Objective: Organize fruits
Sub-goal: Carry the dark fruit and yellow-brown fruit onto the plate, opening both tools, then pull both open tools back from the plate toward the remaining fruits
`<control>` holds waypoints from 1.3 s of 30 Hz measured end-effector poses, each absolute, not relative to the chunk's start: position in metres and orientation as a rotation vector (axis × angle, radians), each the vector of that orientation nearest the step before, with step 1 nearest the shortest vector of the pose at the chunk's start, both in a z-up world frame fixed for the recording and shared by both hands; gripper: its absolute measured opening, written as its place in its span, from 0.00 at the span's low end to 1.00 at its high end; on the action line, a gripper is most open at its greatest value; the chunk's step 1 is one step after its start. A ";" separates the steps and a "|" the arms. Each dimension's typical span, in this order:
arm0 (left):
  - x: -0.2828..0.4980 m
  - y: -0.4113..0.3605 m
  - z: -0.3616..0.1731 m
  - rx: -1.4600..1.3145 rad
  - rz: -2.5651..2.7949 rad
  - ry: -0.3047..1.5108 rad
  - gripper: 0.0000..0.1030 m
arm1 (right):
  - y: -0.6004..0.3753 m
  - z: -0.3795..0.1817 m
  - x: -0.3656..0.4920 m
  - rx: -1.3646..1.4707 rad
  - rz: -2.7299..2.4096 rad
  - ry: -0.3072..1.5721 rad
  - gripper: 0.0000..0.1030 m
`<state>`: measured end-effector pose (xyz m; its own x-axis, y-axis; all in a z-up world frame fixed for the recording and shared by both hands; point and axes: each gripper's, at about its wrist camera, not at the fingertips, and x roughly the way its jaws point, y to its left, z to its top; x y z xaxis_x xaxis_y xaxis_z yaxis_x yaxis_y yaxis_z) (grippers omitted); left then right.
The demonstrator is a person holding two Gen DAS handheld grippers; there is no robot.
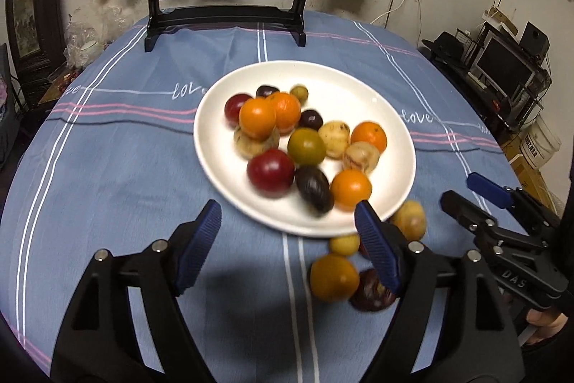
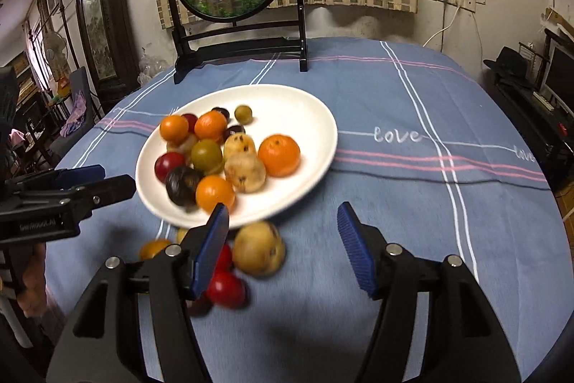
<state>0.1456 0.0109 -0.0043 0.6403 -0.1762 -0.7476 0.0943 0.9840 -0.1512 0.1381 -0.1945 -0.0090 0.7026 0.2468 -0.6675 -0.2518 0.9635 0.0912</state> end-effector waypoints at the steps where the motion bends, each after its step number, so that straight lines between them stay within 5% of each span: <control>1: 0.141 0.012 -0.006 -0.101 -0.152 0.866 0.76 | -0.196 -0.010 0.133 -0.004 0.277 0.744 0.62; 39: 0.100 0.006 -0.043 -0.052 -0.168 0.963 0.79 | -0.201 -0.054 0.088 -0.001 0.290 0.863 0.62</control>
